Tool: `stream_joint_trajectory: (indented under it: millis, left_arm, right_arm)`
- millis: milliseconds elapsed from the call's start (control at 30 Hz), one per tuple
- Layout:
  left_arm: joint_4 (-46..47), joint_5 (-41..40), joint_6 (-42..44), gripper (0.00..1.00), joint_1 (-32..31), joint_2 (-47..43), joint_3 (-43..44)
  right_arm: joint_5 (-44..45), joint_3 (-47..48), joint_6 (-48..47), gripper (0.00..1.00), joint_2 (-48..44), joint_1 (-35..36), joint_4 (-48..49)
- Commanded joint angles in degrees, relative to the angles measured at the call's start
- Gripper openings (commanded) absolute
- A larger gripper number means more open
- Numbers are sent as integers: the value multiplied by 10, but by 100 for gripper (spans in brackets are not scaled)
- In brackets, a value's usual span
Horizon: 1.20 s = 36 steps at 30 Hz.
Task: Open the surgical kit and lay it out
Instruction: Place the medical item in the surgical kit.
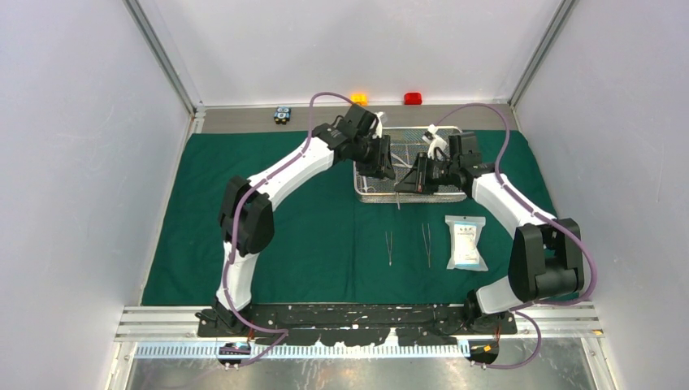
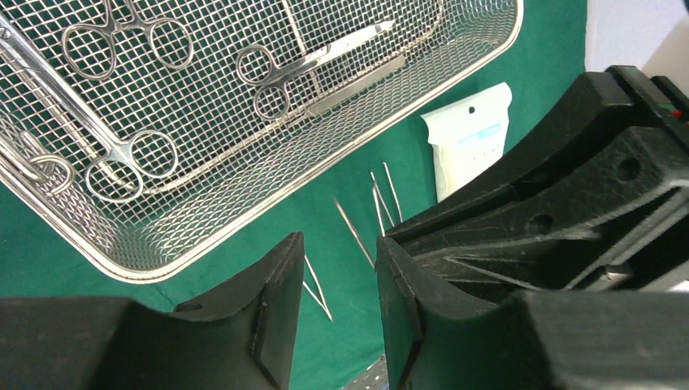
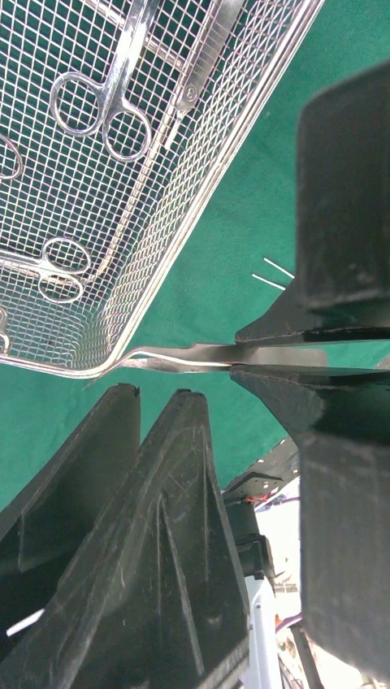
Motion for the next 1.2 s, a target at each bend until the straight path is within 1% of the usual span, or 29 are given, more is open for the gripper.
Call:
stream_joint_trajectory:
  millis: [0, 200, 367, 833, 1167]
  left_arm:
    - [8, 22, -7, 40, -3, -11, 39]
    - [6, 26, -15, 40, -4, 7, 57]
    - [-11, 9, -15, 40, -6, 26, 77]
    - [-24, -7, -24, 42, -11, 42, 84]
    - [-29, -14, -35, 40, -16, 60, 93]
  right_arm:
    - [-3, 9, -4, 1, 3, 0, 19]
    - [-5, 10, -3, 1, 6, 0, 20]
    - [-9, 11, 0, 0, 7, 0, 20]
    - [-14, 14, 4, 1, 17, 0, 22]
    - [-13, 11, 6, 1, 10, 0, 24]
